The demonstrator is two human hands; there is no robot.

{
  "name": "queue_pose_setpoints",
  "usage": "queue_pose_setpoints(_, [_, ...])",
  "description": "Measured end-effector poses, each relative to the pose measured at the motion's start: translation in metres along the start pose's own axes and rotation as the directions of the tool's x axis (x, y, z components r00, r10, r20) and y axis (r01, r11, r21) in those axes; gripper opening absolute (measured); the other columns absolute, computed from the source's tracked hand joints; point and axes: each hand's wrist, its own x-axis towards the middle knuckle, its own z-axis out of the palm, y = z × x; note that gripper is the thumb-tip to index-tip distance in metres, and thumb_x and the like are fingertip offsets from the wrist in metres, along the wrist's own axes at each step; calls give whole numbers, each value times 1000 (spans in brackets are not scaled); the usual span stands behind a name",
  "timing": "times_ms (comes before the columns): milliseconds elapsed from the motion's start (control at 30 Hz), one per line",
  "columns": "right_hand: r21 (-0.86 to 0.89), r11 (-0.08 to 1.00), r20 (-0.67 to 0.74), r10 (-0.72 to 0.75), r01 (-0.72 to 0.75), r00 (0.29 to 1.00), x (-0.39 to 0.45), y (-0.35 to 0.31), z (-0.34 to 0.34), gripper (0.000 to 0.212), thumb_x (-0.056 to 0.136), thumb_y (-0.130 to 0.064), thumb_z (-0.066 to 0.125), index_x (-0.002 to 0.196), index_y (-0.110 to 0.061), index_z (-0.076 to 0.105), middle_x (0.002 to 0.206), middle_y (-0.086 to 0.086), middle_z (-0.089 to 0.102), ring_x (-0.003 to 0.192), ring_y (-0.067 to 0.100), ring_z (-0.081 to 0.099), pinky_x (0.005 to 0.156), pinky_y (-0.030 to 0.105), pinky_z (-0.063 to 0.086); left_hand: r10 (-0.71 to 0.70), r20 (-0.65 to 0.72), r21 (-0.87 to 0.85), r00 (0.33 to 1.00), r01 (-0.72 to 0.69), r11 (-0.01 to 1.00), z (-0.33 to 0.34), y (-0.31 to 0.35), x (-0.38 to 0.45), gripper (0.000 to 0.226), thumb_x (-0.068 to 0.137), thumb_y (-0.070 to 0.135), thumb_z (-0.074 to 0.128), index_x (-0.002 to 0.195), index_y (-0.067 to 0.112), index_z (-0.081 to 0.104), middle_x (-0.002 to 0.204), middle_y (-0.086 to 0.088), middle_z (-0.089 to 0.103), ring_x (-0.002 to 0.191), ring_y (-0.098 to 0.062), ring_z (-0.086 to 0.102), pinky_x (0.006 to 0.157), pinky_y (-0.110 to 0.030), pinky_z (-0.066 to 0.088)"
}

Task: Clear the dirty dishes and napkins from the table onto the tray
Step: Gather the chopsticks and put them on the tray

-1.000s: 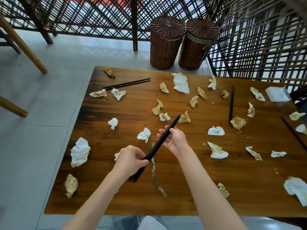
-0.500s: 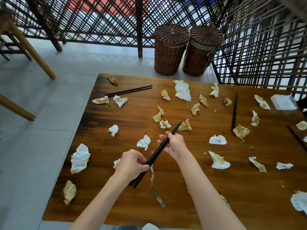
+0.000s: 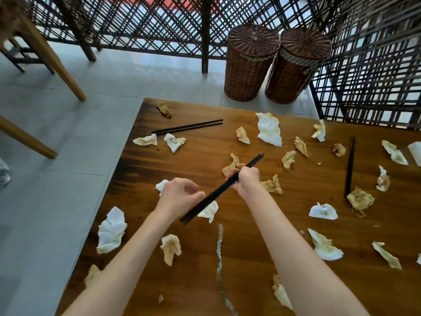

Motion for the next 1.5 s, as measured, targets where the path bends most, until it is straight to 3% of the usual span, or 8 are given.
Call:
queue_pose_setpoints(167, [58, 998, -39, 21, -18, 999, 21, -16, 22, 18, 97, -2, 27, 97, -11, 43, 78, 11, 54, 62, 21, 54, 74, 40, 53, -5, -105, 152, 994, 21, 988, -32, -29, 76, 22, 86, 31, 65, 103, 17, 70, 97, 2, 68, 83, -6, 60, 72, -20, 50])
queue_pose_setpoints(433, [154, 986, -56, 77, -67, 996, 48, -22, 65, 18, 99, -6, 31, 91, -13, 45, 83, 13, 57, 70, 23, 58, 60, 35, 50, 109, -238, 448, 965, 10, 894, -65, -64, 184, 25, 89, 21, 62, 111, 11, 66, 108, -11, 65, 96, -25, 63, 76, -33, 52])
queue_pose_setpoints(567, [179, 982, -31, 68, -62, 997, 59, -19, 77, 20, 98, -4, 28, 91, -11, 45, 81, 13, 57, 69, 24, 59, 75, 41, 52, 109, -193, 616, 975, 34, 787, -65, -68, 219, 28, 89, 18, 61, 116, 9, 63, 111, -13, 62, 97, -30, 60, 78, -39, 52])
queue_pose_setpoints(700, [207, 976, -24, 79, -73, 997, 68, -17, 81, 19, 98, -3, 28, 93, -11, 45, 81, 13, 58, 69, 24, 60, 72, 40, 53, 88, -88, 740, 992, 6, 673, -57, -71, 237, 26, 87, 16, 63, 113, 12, 63, 100, -10, 64, 91, -27, 61, 80, -38, 49])
queue_pose_setpoints(967, [228, 969, -30, 107, -98, 994, 70, -10, 75, 18, 99, -4, 31, 93, -11, 46, 85, 14, 58, 72, 24, 62, 77, 42, 53, 82, -165, 760, 983, 73, 646, -44, -73, 244, 8, 87, 12, 63, 95, 10, 63, 91, -10, 63, 91, -29, 62, 105, -58, 28])
queue_pose_setpoints(1300, [236, 968, -55, 106, -90, 993, 68, -9, 58, 17, 99, -6, 32, 99, -11, 48, 83, 13, 59, 72, 23, 63, 63, 37, 51, 89, -94, 865, 992, 37, 501, -44, -74, 242, 18, 85, 7, 61, 102, 6, 55, 99, -13, 61, 102, -29, 58, 106, -61, 23])
queue_pose_setpoints(1400, [246, 966, -63, 100, -82, 993, 65, -10, 52, 18, 99, -6, 30, 99, -11, 48, 81, 12, 59, 70, 23, 62, 65, 37, 51, 82, -100, 855, 992, 43, 516, -45, -72, 240, 20, 85, 4, 61, 104, 5, 54, 99, -14, 61, 101, -31, 59, 104, -62, 25])
queue_pose_setpoints(1500, [257, 964, -70, 89, -68, 994, 61, -11, 46, 19, 98, -5, 30, 93, -12, 48, 81, 12, 59, 70, 23, 61, 69, 38, 51, 72, -94, 798, 993, 32, 602, -46, -64, 235, 24, 86, 1, 60, 108, 1, 51, 101, -18, 60, 97, -33, 61, 93, -55, 42])
